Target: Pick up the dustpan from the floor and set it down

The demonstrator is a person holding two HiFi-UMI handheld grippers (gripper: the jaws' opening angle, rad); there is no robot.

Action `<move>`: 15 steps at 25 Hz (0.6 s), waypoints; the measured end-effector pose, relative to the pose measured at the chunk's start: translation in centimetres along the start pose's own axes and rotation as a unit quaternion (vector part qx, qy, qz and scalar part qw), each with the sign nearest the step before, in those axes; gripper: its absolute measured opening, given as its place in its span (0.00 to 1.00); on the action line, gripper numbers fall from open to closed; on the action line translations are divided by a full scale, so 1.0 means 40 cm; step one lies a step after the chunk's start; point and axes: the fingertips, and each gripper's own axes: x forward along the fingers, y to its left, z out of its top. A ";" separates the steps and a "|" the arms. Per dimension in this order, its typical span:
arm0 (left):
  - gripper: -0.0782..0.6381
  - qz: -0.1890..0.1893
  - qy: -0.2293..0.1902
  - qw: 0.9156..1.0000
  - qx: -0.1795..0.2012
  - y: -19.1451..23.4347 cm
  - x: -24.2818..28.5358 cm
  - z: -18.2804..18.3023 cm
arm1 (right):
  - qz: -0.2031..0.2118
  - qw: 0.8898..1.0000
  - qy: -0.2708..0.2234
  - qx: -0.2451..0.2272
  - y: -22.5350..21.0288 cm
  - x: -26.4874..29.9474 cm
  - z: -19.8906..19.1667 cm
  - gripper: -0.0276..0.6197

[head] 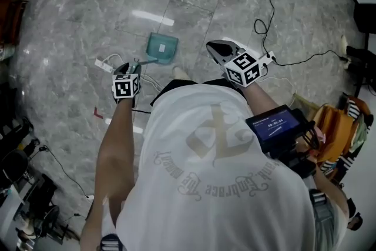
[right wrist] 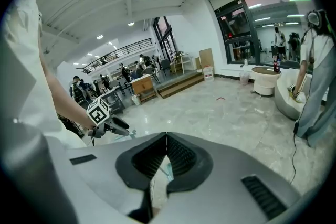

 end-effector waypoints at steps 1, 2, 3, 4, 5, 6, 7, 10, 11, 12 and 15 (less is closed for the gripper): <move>0.41 -0.002 0.011 1.000 -0.002 0.007 0.014 -0.003 | -0.005 1.000 0.002 0.004 -0.006 -0.003 -0.004 0.07; 0.43 -0.003 0.021 1.000 -0.004 0.014 0.029 -0.007 | -0.010 1.000 0.004 0.008 -0.013 -0.006 -0.007 0.07; 0.45 -0.005 0.031 0.999 -0.006 0.020 0.043 -0.012 | -0.014 1.000 0.005 0.011 -0.019 -0.010 -0.011 0.07; 0.45 -0.007 0.042 0.999 -0.006 0.023 0.056 -0.018 | -0.019 1.000 0.007 0.015 -0.025 -0.014 -0.016 0.07; 0.45 -0.009 0.052 0.999 -0.006 0.025 0.068 -0.025 | -0.024 1.000 0.009 0.018 -0.030 -0.019 -0.020 0.07; 0.45 -0.013 0.060 0.998 -0.006 0.023 0.080 -0.032 | -0.028 0.999 0.011 0.021 -0.035 -0.025 -0.025 0.07; 0.45 -0.016 0.066 0.998 -0.006 0.021 0.091 -0.036 | -0.033 0.999 0.012 0.023 -0.040 -0.031 -0.029 0.07; 0.45 -0.019 0.072 0.997 -0.003 0.011 0.110 -0.041 | -0.042 0.999 0.014 0.026 -0.043 -0.047 -0.035 0.07; 0.45 -0.018 0.072 0.997 -0.002 0.007 0.115 -0.043 | -0.044 0.999 0.015 0.026 -0.042 -0.052 -0.037 0.07; 0.43 -0.014 0.074 0.997 -0.002 0.004 0.118 -0.047 | -0.046 0.998 0.016 0.026 -0.042 -0.057 -0.040 0.07; 0.29 0.014 0.075 0.997 0.008 0.002 0.115 -0.048 | -0.053 0.998 0.017 0.024 -0.041 -0.080 -0.048 0.07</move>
